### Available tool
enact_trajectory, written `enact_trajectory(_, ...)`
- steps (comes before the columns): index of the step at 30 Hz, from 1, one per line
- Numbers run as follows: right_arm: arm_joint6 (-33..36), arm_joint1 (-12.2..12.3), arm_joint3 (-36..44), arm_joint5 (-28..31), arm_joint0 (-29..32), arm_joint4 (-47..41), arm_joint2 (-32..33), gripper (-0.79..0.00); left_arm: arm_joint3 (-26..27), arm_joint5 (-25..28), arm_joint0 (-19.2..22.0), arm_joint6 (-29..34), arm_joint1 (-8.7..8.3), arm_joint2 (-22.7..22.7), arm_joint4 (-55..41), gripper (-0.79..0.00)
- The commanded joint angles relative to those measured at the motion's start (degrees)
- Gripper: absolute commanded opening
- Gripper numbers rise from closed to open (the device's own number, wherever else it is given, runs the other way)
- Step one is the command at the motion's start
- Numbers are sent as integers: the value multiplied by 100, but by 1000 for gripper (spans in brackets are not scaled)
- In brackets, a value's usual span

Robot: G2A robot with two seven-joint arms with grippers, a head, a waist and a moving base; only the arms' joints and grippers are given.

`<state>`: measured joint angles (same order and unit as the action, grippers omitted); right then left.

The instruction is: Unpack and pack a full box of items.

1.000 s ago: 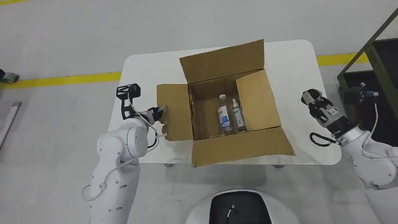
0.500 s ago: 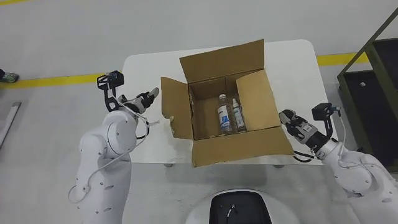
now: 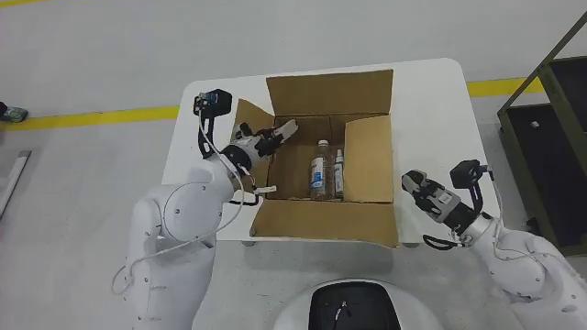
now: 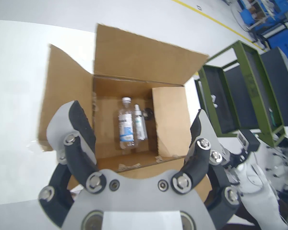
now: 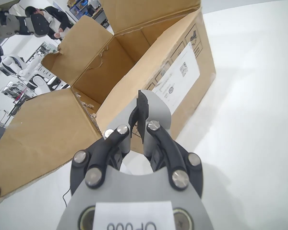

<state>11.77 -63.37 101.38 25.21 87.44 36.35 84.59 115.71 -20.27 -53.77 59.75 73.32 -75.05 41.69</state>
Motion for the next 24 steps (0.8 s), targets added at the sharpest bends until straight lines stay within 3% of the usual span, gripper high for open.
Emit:
enact_trajectory(1,-27,16,153,-25,104,-14,181,-785,-50,40,4,-22,26,95,-504,0)
enact_trajectory(10,-58,68,630,-119,642,-72,859,-785,-727,57,74,-280,152,749,-1775,0)
enact_trajectory(24,-99,75,944,-89,1040,-188,1220,-785,-797,74,22,-383,153,777,-1768,0)
